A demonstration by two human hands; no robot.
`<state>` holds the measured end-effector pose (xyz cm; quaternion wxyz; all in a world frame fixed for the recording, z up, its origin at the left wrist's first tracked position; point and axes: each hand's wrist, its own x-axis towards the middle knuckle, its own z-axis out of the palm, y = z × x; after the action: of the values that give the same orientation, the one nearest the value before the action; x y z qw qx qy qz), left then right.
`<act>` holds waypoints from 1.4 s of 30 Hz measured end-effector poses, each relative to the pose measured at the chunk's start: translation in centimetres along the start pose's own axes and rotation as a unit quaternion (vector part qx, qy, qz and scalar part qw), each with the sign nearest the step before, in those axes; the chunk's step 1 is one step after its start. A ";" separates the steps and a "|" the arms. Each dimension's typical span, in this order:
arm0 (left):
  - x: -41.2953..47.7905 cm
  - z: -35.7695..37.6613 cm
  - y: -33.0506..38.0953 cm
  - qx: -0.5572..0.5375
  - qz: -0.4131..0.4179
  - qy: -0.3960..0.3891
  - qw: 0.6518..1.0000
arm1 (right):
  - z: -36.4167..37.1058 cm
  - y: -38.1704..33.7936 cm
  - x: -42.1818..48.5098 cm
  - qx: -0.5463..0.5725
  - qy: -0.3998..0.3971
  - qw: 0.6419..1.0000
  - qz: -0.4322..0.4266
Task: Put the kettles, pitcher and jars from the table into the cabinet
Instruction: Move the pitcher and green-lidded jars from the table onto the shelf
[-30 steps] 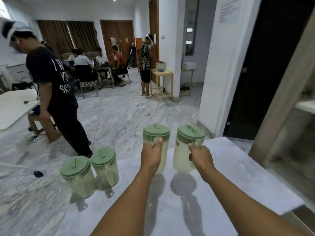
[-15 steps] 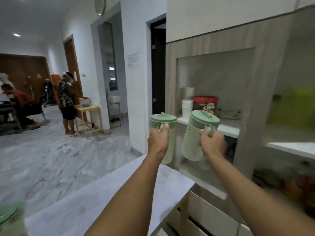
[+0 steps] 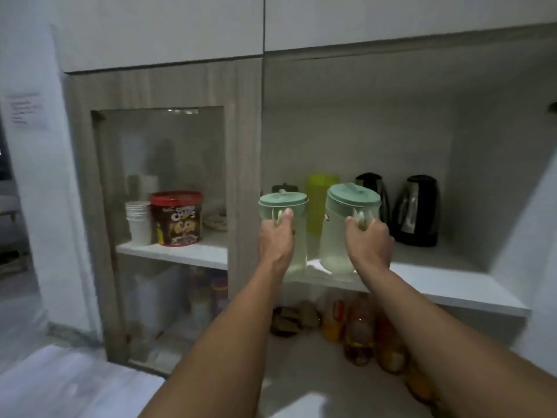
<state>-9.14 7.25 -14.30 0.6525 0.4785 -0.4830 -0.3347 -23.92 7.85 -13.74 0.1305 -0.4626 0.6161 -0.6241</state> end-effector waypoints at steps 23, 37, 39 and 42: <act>25.4 15.4 -12.6 0.103 -0.083 0.013 0.991 | 14.4 11.0 22.0 -0.122 -0.027 0.992 0.016; 29.9 16.3 -14.6 0.016 -0.066 -0.044 0.997 | 16.9 11.8 25.5 -0.121 -0.045 0.989 0.070; 28.9 15.6 -13.9 0.043 -0.077 -0.048 0.995 | 16.8 11.8 25.6 -0.124 -0.052 0.989 0.069; 27.5 14.8 -13.7 0.081 -0.100 -0.071 0.989 | 16.2 11.7 25.2 -0.131 -0.059 0.986 0.079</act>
<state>-14.40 -26.31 -17.62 0.5388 0.5506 -0.5032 -0.3915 -30.29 -23.51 -16.69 0.1540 -0.4611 0.7184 -0.4976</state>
